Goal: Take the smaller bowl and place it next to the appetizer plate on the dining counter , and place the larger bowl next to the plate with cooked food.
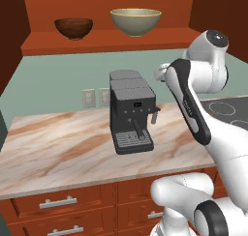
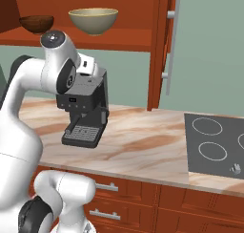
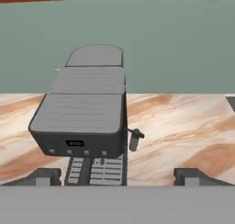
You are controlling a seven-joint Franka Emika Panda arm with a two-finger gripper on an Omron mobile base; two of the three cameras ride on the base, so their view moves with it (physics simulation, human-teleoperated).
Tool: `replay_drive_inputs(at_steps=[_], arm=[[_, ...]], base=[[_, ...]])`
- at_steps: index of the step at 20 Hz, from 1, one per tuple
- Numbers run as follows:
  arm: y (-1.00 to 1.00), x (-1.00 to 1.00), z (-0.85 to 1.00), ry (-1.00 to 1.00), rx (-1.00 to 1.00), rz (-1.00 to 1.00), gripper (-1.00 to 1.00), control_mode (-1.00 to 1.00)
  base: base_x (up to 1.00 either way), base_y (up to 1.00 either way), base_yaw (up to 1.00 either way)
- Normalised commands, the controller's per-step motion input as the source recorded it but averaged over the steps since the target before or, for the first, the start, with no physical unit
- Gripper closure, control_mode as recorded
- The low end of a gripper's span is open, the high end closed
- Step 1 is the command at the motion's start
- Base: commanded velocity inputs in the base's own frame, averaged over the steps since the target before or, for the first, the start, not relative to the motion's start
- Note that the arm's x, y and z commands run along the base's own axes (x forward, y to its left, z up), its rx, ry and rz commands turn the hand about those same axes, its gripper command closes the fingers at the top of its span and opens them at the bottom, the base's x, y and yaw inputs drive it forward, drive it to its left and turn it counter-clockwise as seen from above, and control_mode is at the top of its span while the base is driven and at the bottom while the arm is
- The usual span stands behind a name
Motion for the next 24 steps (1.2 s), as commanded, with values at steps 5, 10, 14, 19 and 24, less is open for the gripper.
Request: replay_drive_inputs(at_steps=[5, 10, 14, 19, 24], arm=[[-0.11, 0.32, 0.91, -0.32, 0.09, -0.05, -1.0, -1.0], [0.0, 0.63, 0.78, -0.15, 0.09, -0.02, -1.0, -1.0], [-0.04, 0.5, 0.73, -0.15, 0.07, 0.0, -1.0, -1.0], [-0.04, 0.22, 0.76, -0.09, 0.02, -0.06, -1.0, -1.0], [0.0, 0.35, 0.51, 0.0, 0.01, -0.03, -1.0, -1.0]], base=[[0.0, 0.0, 0.0], [0.0, 0.0, 0.0], [0.0, 0.0, 0.0], [0.0, 0.0, 0.0], [0.0, 0.0, 0.0]])
